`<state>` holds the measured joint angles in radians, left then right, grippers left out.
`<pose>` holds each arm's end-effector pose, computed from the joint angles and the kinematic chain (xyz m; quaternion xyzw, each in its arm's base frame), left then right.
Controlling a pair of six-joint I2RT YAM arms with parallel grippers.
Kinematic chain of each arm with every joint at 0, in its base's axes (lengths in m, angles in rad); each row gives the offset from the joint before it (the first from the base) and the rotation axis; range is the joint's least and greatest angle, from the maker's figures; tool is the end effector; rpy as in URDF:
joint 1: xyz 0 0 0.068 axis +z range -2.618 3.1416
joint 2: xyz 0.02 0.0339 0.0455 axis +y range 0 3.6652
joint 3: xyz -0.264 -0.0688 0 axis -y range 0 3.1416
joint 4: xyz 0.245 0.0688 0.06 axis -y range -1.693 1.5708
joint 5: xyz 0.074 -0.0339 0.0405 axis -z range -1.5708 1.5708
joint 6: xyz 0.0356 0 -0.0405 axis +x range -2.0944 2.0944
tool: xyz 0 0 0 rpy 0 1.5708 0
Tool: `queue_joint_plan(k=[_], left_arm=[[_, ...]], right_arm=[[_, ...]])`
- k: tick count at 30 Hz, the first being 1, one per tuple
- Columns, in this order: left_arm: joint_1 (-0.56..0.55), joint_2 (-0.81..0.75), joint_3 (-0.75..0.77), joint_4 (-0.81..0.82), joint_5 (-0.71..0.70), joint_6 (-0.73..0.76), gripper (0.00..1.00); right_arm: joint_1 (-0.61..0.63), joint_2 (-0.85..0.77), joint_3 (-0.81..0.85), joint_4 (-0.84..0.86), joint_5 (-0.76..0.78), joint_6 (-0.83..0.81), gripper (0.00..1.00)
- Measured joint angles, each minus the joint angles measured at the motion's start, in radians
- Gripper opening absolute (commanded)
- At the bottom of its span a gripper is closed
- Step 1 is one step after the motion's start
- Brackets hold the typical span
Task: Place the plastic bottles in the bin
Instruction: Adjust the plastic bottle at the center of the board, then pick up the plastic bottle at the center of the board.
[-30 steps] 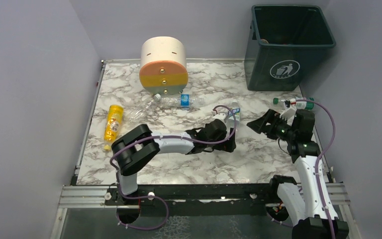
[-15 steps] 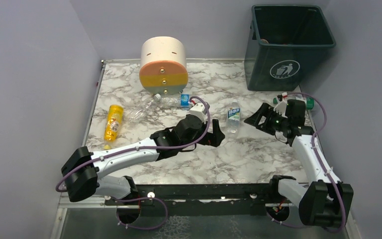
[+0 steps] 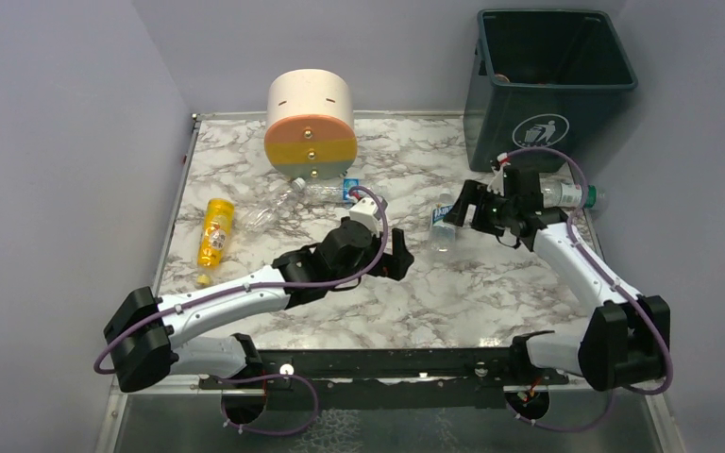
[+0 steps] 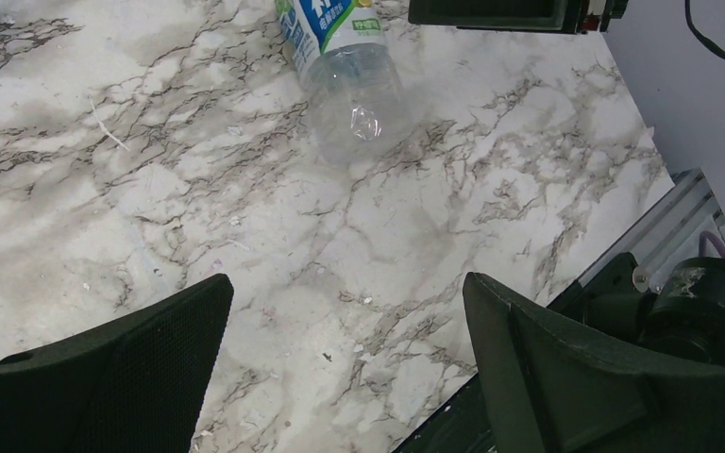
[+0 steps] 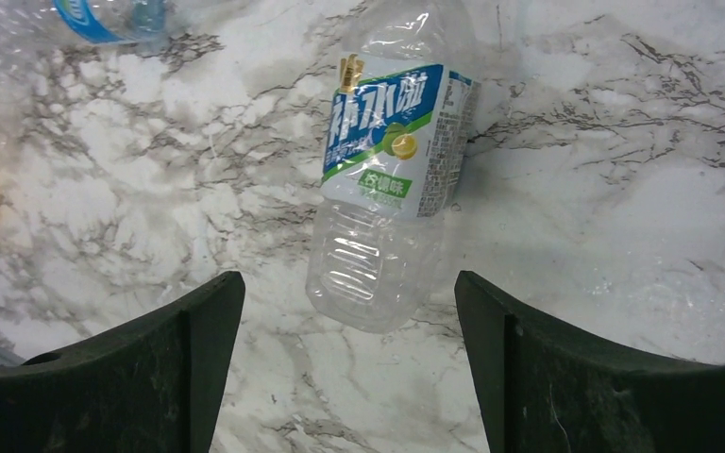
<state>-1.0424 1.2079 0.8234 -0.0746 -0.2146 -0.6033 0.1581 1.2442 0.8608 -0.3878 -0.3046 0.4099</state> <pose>0.1444 -0.2323 0.2758 0.1288 0.8366 -0.3227 0.4235 0.2574 0.0519 0.2523 0.0557 0.9107 0.2419 0.3302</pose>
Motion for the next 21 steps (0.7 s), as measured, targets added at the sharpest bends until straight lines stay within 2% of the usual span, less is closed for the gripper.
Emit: queue_joint_plan(k=[9,21], left_arm=[[0.007,0.008,-0.009,0.015,0.001,0.003,0.99],[0.014,0.009,-0.012,0.041,0.004,0.006,0.99]], right_arm=[[0.093,0.146,0.085,-0.022,0.183,-0.019,0.86],[0.158,0.212,0.159,-0.071,0.249,-0.017,0.86]])
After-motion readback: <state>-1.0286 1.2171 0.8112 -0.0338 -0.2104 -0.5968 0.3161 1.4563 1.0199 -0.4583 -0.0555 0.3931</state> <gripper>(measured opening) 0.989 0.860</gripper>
